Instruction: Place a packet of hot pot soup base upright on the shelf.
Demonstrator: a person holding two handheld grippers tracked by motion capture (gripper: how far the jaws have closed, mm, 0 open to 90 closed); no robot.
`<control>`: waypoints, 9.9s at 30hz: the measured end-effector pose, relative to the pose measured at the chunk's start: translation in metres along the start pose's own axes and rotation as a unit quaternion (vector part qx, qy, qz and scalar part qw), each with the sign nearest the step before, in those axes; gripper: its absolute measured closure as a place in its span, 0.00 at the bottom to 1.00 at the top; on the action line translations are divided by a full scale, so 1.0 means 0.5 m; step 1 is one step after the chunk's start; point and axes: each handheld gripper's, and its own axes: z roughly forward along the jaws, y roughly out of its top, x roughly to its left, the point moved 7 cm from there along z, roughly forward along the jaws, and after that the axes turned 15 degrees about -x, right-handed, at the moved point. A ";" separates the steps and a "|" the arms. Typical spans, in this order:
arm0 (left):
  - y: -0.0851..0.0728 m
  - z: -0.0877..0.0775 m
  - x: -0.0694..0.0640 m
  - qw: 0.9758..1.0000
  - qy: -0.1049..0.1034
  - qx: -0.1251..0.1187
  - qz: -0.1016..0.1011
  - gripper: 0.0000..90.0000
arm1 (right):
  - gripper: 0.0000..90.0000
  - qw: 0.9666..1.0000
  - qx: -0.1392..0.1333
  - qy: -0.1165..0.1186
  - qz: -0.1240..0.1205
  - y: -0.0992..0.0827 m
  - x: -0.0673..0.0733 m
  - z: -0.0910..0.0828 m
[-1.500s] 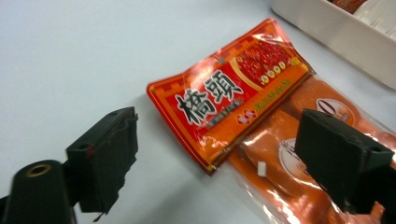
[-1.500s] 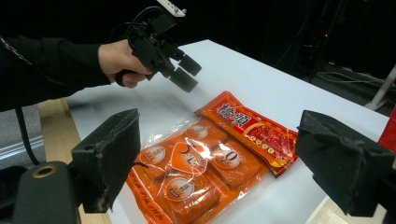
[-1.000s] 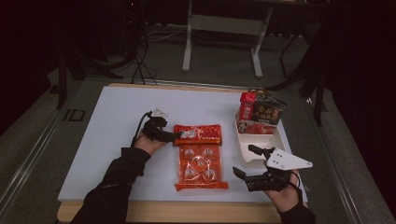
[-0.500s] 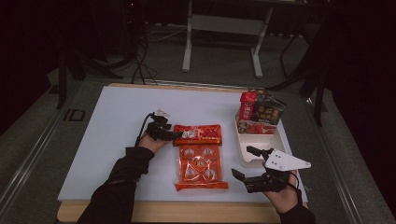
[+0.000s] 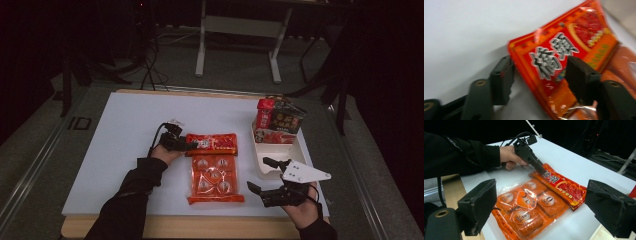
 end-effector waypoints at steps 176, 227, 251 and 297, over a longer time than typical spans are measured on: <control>0.121 -0.322 -0.282 0.957 -0.136 -0.227 0.116 0.02 | 1.00 0.996 0.022 0.092 -0.001 0.174 -0.043 0.049; -0.114 -0.331 -0.209 0.972 -0.035 -0.202 0.111 0.02 | 1.00 0.996 -0.034 -0.067 0.038 0.265 -0.264 -0.087; -0.122 -0.324 -0.198 0.974 -0.030 -0.196 0.107 0.02 | 1.00 0.993 -0.002 -0.076 0.091 0.142 -0.301 -0.076; -0.129 -0.315 -0.196 0.976 -0.035 -0.186 0.104 0.02 | 0.61 0.988 -0.048 -0.101 0.105 0.156 -0.299 -0.107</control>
